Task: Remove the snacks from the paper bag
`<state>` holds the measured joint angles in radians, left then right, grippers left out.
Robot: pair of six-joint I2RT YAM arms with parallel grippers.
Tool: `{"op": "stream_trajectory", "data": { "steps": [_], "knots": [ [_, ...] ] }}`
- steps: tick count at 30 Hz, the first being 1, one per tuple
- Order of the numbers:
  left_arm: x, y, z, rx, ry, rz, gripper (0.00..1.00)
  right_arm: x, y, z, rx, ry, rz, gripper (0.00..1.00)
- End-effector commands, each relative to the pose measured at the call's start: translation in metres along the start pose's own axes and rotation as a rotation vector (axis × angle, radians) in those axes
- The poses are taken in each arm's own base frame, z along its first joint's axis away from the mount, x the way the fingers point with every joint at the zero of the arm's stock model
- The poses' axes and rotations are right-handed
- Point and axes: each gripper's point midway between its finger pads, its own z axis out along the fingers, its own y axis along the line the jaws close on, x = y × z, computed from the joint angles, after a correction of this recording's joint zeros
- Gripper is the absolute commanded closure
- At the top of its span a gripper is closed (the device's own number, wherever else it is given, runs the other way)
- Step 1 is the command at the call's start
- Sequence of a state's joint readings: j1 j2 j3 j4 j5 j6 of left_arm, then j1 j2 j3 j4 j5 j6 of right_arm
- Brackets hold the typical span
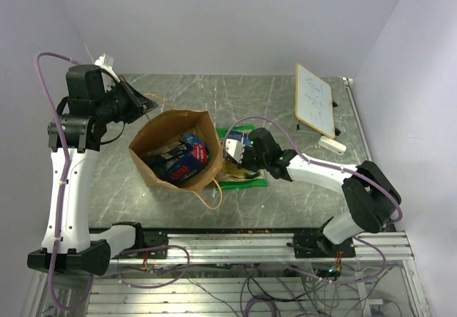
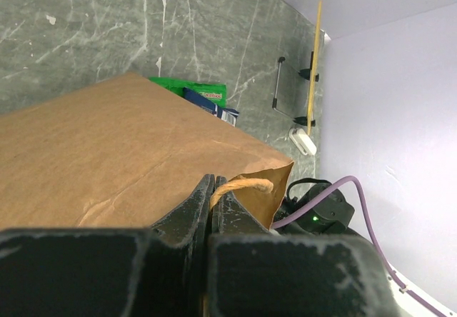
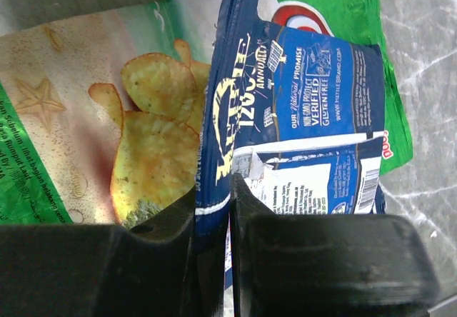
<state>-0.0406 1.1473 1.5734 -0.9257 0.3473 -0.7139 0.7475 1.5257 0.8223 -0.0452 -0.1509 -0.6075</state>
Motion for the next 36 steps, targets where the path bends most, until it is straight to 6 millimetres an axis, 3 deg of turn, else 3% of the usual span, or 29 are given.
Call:
{"op": "stream_trajectory", "data": {
  "steps": [1,20,36],
  "knots": [
    [-0.005,-0.003,-0.01,-0.002,-0.03,0.012,0.93,-0.015,0.007,0.0,-0.031,-0.082,-0.069,0.88],
    [0.003,0.004,-0.023,-0.031,-0.041,0.02,0.93,-0.016,0.02,0.003,-0.064,-0.098,-0.093,0.76],
    [0.017,-0.006,-0.026,0.053,0.004,0.018,0.93,-0.035,0.04,-0.018,-0.099,-0.175,0.055,0.56]
  ]
}}
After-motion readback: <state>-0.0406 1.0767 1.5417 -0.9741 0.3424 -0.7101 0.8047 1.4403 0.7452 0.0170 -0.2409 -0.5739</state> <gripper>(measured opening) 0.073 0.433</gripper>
